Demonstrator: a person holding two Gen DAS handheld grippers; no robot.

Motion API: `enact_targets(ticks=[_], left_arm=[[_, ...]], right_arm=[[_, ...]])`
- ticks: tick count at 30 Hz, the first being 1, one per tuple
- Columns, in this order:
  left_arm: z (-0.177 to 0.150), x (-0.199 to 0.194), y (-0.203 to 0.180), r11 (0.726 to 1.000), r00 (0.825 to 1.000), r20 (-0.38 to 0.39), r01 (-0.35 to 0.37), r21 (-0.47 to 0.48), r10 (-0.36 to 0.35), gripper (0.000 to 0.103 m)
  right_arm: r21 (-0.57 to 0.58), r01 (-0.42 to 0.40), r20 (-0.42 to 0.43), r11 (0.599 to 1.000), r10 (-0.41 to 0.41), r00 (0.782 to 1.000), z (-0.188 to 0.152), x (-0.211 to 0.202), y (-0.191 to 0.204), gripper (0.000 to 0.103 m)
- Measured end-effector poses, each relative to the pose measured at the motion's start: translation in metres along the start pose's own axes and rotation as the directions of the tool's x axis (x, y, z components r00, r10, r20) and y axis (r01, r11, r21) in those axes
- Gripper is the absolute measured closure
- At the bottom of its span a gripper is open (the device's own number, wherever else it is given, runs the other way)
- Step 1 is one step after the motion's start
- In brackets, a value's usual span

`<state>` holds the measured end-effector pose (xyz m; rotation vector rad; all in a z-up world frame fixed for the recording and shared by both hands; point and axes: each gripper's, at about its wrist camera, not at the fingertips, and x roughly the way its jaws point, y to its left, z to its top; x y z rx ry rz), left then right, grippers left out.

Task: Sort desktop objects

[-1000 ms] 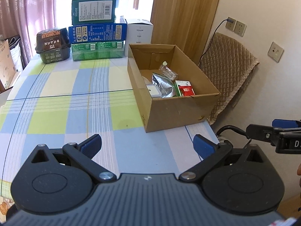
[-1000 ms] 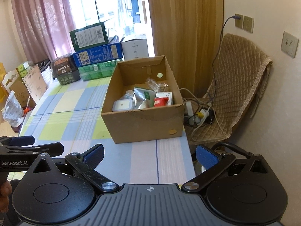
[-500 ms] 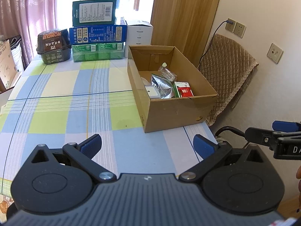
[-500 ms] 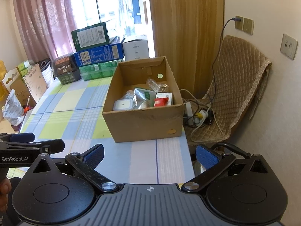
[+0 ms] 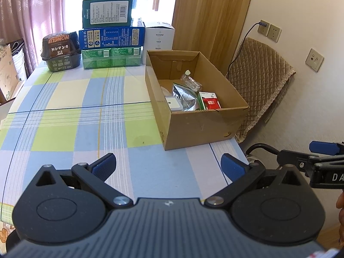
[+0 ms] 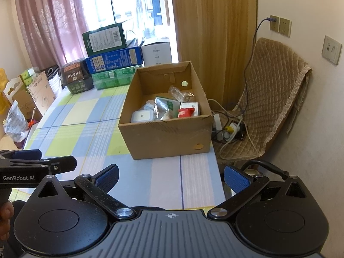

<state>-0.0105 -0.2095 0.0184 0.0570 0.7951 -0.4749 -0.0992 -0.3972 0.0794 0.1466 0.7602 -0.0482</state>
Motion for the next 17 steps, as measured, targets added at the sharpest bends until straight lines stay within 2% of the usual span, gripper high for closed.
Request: enact_targets(ticks=[17], left_arm=[[-0.005,0.0008,0.0019,1.0,1.0,-0.013,0.023,0.007,-0.023,0.001]], right_arm=[[-0.004,0.002,-0.005,1.0,-0.002,1.0,-0.0037,0.0015,0.0027,0.002]])
